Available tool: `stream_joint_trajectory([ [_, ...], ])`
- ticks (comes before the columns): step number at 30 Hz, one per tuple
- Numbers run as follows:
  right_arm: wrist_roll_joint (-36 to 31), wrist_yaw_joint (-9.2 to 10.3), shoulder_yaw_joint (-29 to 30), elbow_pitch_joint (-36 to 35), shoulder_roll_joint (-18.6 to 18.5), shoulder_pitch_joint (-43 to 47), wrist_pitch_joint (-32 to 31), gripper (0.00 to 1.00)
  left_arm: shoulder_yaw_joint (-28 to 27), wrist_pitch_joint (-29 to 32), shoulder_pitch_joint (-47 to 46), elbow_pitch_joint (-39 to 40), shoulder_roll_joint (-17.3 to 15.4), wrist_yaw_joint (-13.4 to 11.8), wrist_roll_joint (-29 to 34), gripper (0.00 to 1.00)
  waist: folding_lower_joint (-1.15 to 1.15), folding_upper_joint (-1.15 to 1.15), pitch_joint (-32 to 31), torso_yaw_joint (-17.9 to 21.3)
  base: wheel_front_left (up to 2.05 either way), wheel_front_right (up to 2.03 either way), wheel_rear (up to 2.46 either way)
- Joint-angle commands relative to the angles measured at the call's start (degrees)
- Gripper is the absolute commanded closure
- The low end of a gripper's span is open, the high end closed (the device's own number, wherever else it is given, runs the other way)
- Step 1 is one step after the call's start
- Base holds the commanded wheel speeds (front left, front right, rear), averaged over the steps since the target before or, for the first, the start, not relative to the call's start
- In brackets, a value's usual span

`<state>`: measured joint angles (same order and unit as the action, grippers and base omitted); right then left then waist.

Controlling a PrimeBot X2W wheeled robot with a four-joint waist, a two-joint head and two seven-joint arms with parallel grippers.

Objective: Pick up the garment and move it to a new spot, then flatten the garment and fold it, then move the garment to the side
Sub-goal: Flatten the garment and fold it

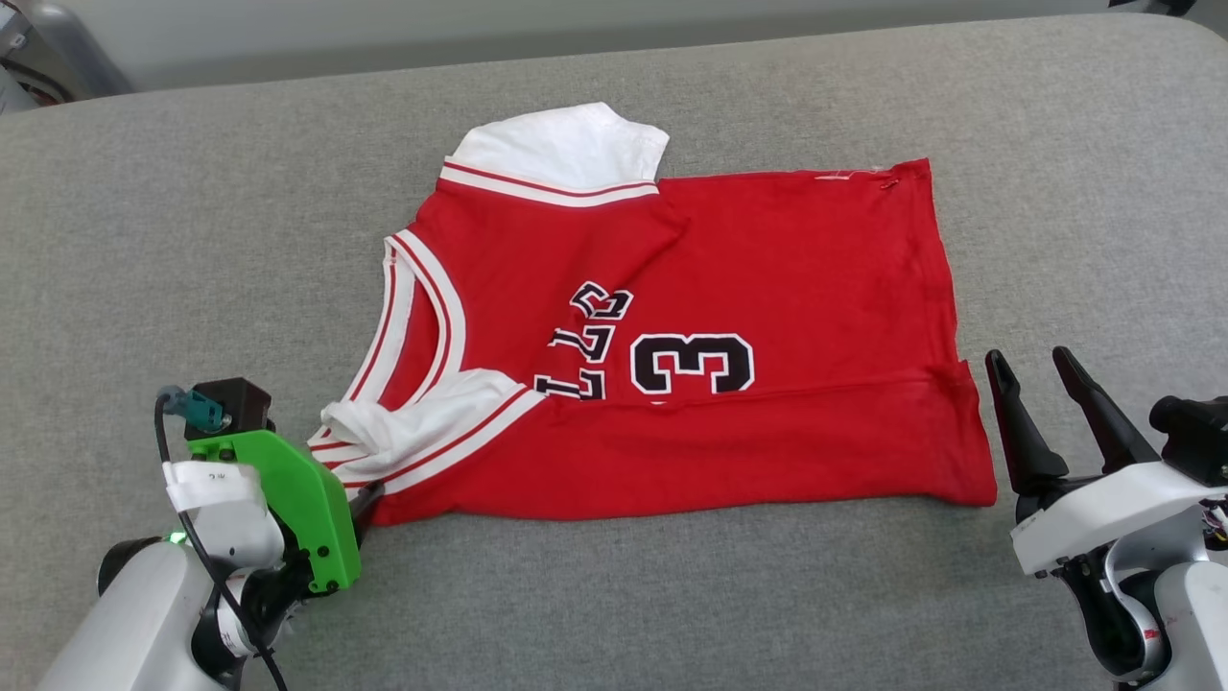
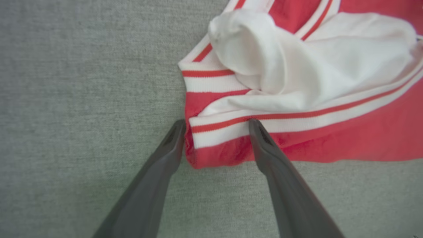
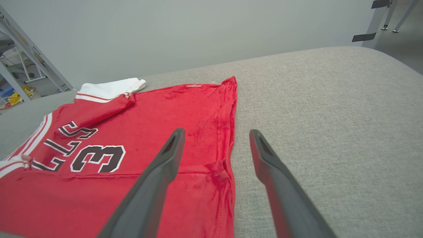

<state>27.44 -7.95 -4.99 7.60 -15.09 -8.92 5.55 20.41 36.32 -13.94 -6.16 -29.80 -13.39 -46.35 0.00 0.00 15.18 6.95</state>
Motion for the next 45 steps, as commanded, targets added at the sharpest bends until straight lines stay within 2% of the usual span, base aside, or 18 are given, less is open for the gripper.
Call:
stream_joint_trajectory([
  [1, 0.25, 0.46, -0.02, -0.2, -0.33, -0.89, 0.18, 0.0, 1.4, 1.19, -0.38, -1.48, 0.6, 0.57, 0.32, 0.0, 0.0, 0.0, 0.83, 0.76, 0.0, 0.0, 0.0],
  [2, 0.25, 0.46, 0.02, -0.11, -0.38, -0.92, 0.18, 0.0, 1.86, 1.61, -0.65, -1.85, 0.63, 0.83, 0.43, 0.03, 0.0, 0.0, 0.88, 0.83, 0.0, 0.0, 0.0],
  [3, 0.28, 0.46, 0.03, -0.04, -0.43, -0.96, 0.17, 0.0, 2.45, 2.23, -0.91, -2.29, 0.78, 1.2, 0.39, 0.47, 0.0, 0.0, 0.97, 0.91, 0.0, 0.0, 0.0],
  [4, 0.32, 0.46, 0.05, 0.01, -0.46, -0.98, 0.16, 0.0, 2.89, 2.79, -1.04, -2.64, 0.93, 1.53, 0.25, 0.65, 0.0, 0.0, 0.99, 0.98, 0.0, 0.0, 0.0],
  [5, 0.34, 0.46, 0.1, 0.11, -0.51, -0.96, 0.06, 0.0, 3.42, 3.22, -1.22, -2.94, 1.09, 2.01, 0.17, 1.0, 0.0, 0.0, 0.97, 1.04, 0.0, 0.0, 0.0],
  [14, 1.8, 0.46, 1.48, 0.54, -1.44, 0.18, -2.71, 0.0, 3.97, 0.06, -1.33, -3.25, 1.22, 4.17, 0.92, 1.0, 0.0, 0.0, -1.38, 0.25, 0.0, 0.0, 0.0],
  [21, 7.29, 0.46, 1.72, 0.67, -5.08, 2.09, -21.11, 0.0, 3.74, -1.99, -0.75, 2.58, 0.2, 3.51, 2.49, 1.0, 0.0, 0.0, -2.4, -1.02, 0.0, 0.0, 0.0],
  [25, 8.33, 0.46, 1.83, -1.59, -5.35, 2.51, -30.31, 0.0, 3.92, -2.14, -0.42, 5.94, -0.17, 2.66, 3.3, 1.0, 0.0, 0.0, -1.81, -1.7, 0.0, 0.0, 0.0],
  [29, 8.08, 0.46, 1.98, -2.33, -4.67, 1.26, -36.38, 0.0, 4.36, -2.28, -0.91, 8.57, -0.21, 2.19, 4.21, 1.0, 0.0, 0.0, -0.31, -2.45, 0.0, 0.0, 0.0],
  [35, 8.11, 0.46, 0.44, 1.03, -3.52, -2.83, -39.77, 0.0, 4.85, -2.19, -1.57, 10.76, 0.06, 1.46, 4.97, 1.0, 0.0, 0.0, 1.76, -3.36, 0.0, 0.0, 0.0],
  [42, 10.5, 0.46, -5.2, 6.51, -2.43, -4.76, -42.21, 0.0, 4.87, -2.88, -1.07, 10.74, 0.42, 0.9, 4.99, 1.0, 0.0, 0.0, 2.75, -3.83, 0.0, 0.0, 0.0],
  [43, 10.87, 0.46, -5.73, 7.02, -2.31, -4.83, -42.63, 0.23, 4.9, -3.02, -1.02, 10.74, 0.5, 0.89, 4.98, 1.0, 0.0, 0.0, 2.82, -3.86, 0.0, 0.0, 0.0],
  [45, 11.59, 0.46, -6.56, 7.94, -2.38, -5.1, -43.29, 1.0, 4.9, -3.35, -0.91, 10.63, 0.67, 0.85, 4.94, 1.0, 0.0, 0.0, 2.86, -3.96, 0.0, 0.0, 0.0],
])
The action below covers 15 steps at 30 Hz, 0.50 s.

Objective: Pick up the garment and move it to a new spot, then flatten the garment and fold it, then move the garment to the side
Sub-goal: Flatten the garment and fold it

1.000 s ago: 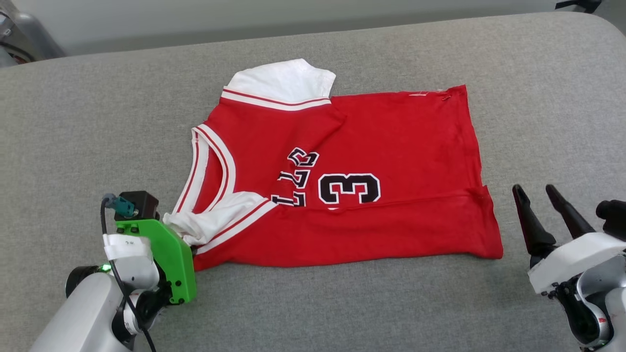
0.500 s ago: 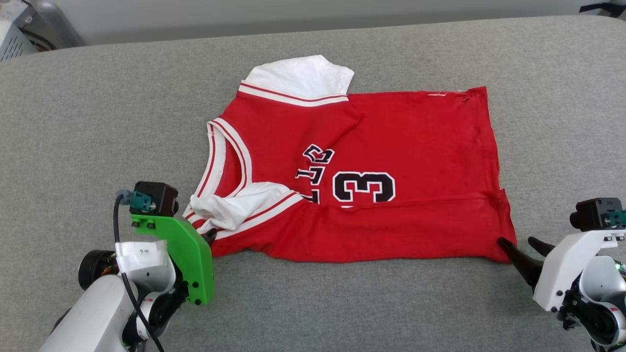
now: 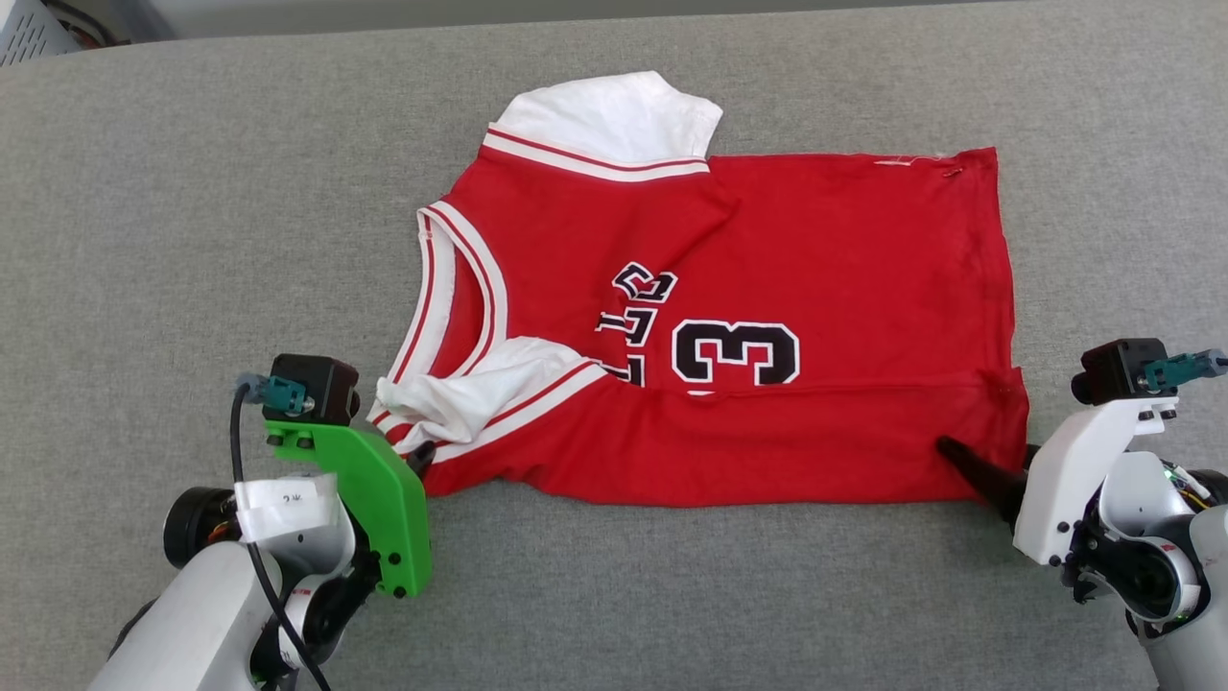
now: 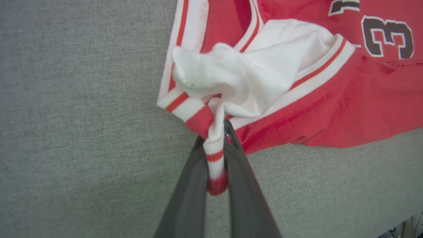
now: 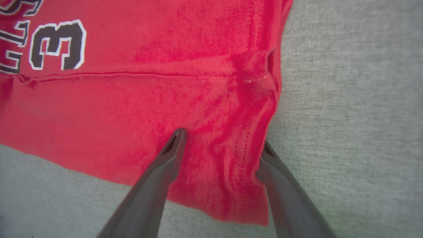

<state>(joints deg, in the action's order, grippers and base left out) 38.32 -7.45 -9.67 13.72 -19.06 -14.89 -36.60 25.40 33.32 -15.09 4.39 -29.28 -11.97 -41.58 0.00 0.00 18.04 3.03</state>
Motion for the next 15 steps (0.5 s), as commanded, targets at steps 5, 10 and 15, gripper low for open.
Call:
stream_joint_trajectory([
  [5, 1.53, -0.03, -1.84, 1.97, 0.11, -0.09, -0.65, 1.0, -0.41, -1.68, 0.94, -0.12, 0.28, -0.68, 0.13, 1.0, 0.0, 0.0, -1.25, 0.05, 0.0, 0.0, 0.0],
  [10, 1.26, -0.03, -1.21, 0.1, -1.8, -0.08, -0.02, 1.0, -0.91, -3.46, 2.38, 0.4, 0.05, -0.64, 0.08, 1.0, 0.0, 0.0, -3.74, 0.41, 0.0, 0.0, 0.0],
  [15, 0.18, -0.03, -0.56, -3.48, -3.04, 1.93, -0.63, 1.0, -1.51, -4.02, 5.64, 1.78, -0.57, -1.11, -0.94, 1.0, 0.0, 0.0, -7.69, 0.68, 0.0, 0.0, 0.0],
])
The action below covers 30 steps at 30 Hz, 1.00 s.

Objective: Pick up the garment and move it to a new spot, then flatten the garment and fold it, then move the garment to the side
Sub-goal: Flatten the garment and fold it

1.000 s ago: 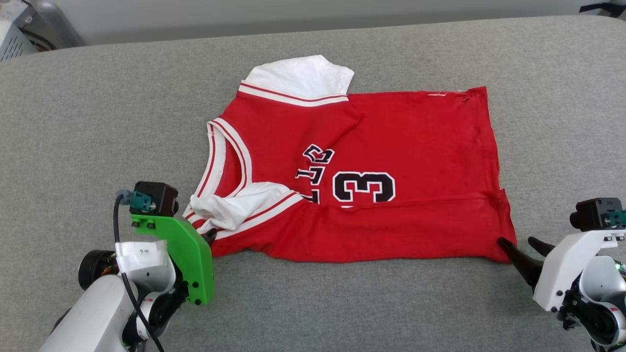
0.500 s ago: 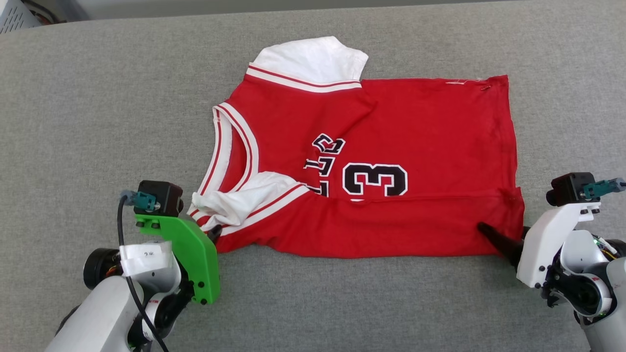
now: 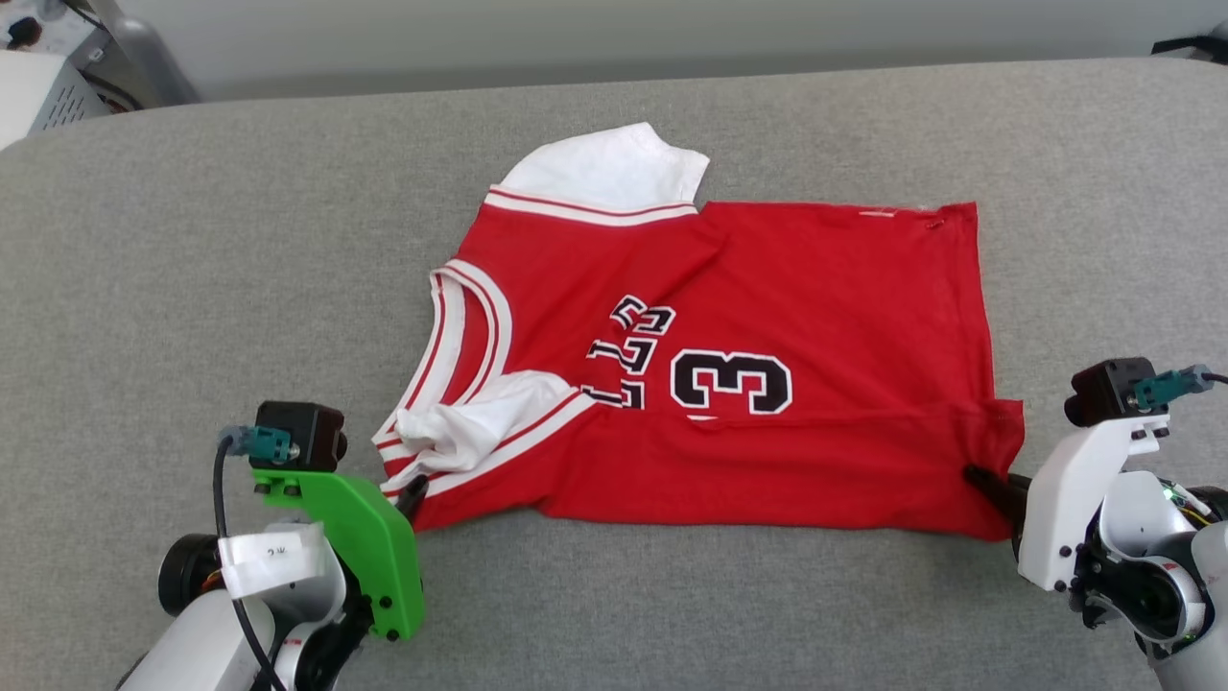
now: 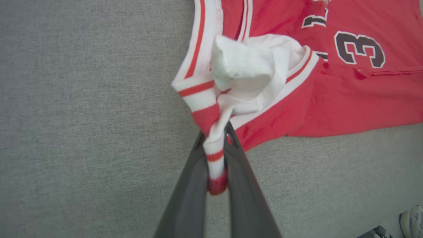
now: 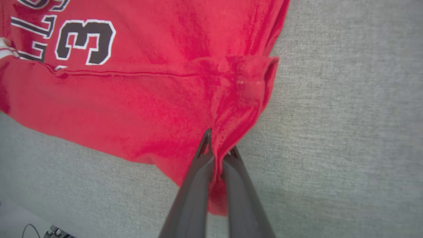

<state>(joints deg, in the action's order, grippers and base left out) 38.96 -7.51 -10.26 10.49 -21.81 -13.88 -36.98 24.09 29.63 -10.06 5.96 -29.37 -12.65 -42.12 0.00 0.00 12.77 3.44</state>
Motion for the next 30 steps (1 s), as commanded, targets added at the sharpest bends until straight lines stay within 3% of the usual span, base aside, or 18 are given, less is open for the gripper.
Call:
stream_joint_trajectory([
  [1, -0.66, 0.02, 0.12, -0.92, -0.45, 1.52, -0.64, 1.0, -0.29, -0.29, 1.29, 0.57, -0.73, -0.59, -0.53, 1.0, 0.0, 0.0, -3.04, 0.26, 0.0, 0.0, 0.0],
  [9, -1.6, 0.02, 2.12, -6.81, -0.31, 9.21, -4.13, 1.0, -1.4, 0.28, 9.09, 4.6, -2.58, -3.62, -1.89, 1.0, 0.0, 0.0, -8.5, -0.31, 0.0, 0.0, 0.0],
  [17, -2.89, 0.02, 5.85, -11.3, 3.12, 17.98, -7.6, 1.0, -2.49, 1.48, 17.25, 5.74, -3.03, -6.02, -5.37, 1.0, 0.0, 0.0, -10.88, -0.57, 0.0, 0.0, 0.0],
  [24, -4.09, 0.02, 6.55, -9.76, 5.73, 20.25, -5.75, 1.0, -2.49, -0.17, 18.76, 1.12, -0.93, -4.75, -7.47, 1.0, 0.0, 0.0, -9.83, -0.41, 0.0, 0.0, 0.0],
  [25, -4.23, 0.02, 6.44, -8.96, 5.96, 20.12, -4.63, 0.85, -2.51, -0.96, 18.17, -0.15, -0.27, -4.27, -7.57, 0.95, 0.0, 0.0, -9.6, -0.4, 0.0, 0.0, 0.0],
  [26, -4.27, 0.02, 6.29, -8.09, 6.07, 20.1, -3.99, 0.64, -2.42, -1.43, 17.66, -1.21, 0.23, -3.78, -7.68, 0.76, 0.0, 0.0, -9.5, -0.4, 0.0, 0.0, 0.0],
  [27, -4.42, 0.02, 6.36, -7.28, 6.2, 19.94, -2.57, 0.31, -2.26, -1.92, 16.98, -2.51, 0.71, -3.23, -7.67, 0.0, 0.0, 0.0, -9.4, -0.41, 0.0, 0.0, 0.0],
  [28, -4.67, 0.02, 6.34, -6.88, 6.2, 19.77, -1.14, 0.0, -2.24, -2.39, 16.41, -3.41, 1.09, -2.87, -7.65, 0.0, 0.0, 0.0, -9.33, -0.44, 0.0, 0.0, 0.0],
  [30, -4.89, 0.02, 6.22, -6.39, 6.29, 19.5, 2.31, 0.0, -2.13, -3.36, 15.27, -4.99, 1.69, -2.07, -7.48, 0.0, 0.0, 0.0, -9.27, -0.38, 0.0, 0.0, 0.0],
])
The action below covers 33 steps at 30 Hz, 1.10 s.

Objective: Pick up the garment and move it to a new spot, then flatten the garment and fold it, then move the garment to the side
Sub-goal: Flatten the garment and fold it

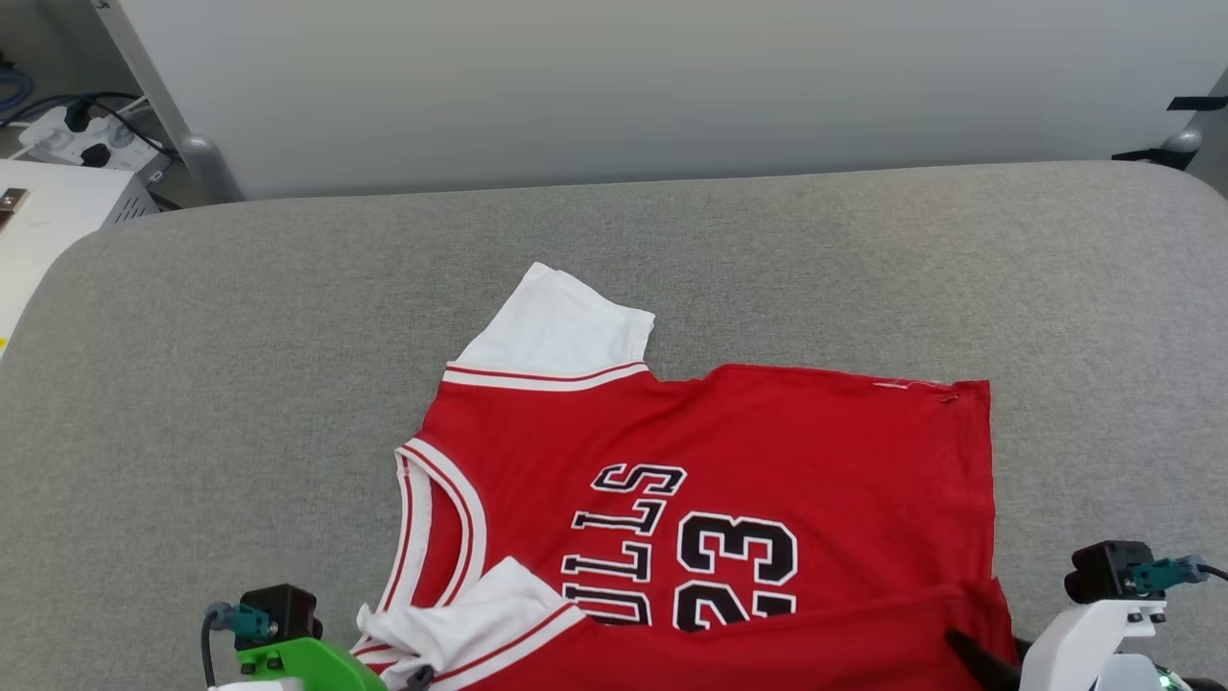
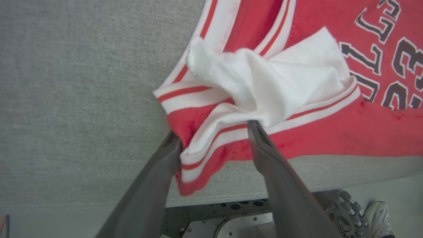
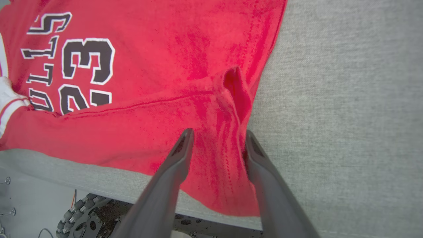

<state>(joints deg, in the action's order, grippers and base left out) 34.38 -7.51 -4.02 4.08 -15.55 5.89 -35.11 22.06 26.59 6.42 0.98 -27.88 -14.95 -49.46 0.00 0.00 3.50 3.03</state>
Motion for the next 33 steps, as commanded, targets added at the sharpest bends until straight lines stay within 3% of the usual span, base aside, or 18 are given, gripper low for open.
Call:
stream_joint_trajectory([
  [1, -0.68, 0.02, 0.13, -0.03, 0.12, -0.48, 2.94, 0.0, -0.15, -1.05, -1.79, -0.6, 0.38, 0.62, 0.11, 0.0, 0.0, 0.0, -0.03, 0.08, 0.0, 0.0, 0.0],
  [11, -7.65, 0.02, 3.77, -2.14, 2.61, -2.03, 26.25, 0.0, -2.61, -12.36, -7.7, -3.28, 0.61, 1.8, 5.58, 0.0, 0.0, 0.0, -0.43, 0.61, 0.0, 0.0, 0.0],
  [21, -14.54, 0.02, 3.73, -7.72, 4.68, -5.49, 36.71, 0.0, -2.67, -21.1, -18.26, -6.42, 2.62, 3.3, 10.64, 0.0, 0.0, 0.0, 4.66, 2.6, 0.0, 0.0, 0.0],
  [27, -17.03, 0.02, 1.47, -10.55, 3.28, -11.31, 40.93, 0.0, -0.98, -20.43, -31.75, -11.37, 3.09, 5.8, 13.42, 0.0, 0.0, 0.0, 13.26, 5.98, 0.0, 0.0, 0.0],
  [33, -16.48, 0.02, -0.83, -9.94, 2.55, -15.6, 42.81, 0.0, 1.27, -12.54, -45.17, -18.06, 2.31, 10.64, 13.12, 0.0, 0.0, 0.0, 19.03, 9.92, 0.0, 0.0, 0.0],
])
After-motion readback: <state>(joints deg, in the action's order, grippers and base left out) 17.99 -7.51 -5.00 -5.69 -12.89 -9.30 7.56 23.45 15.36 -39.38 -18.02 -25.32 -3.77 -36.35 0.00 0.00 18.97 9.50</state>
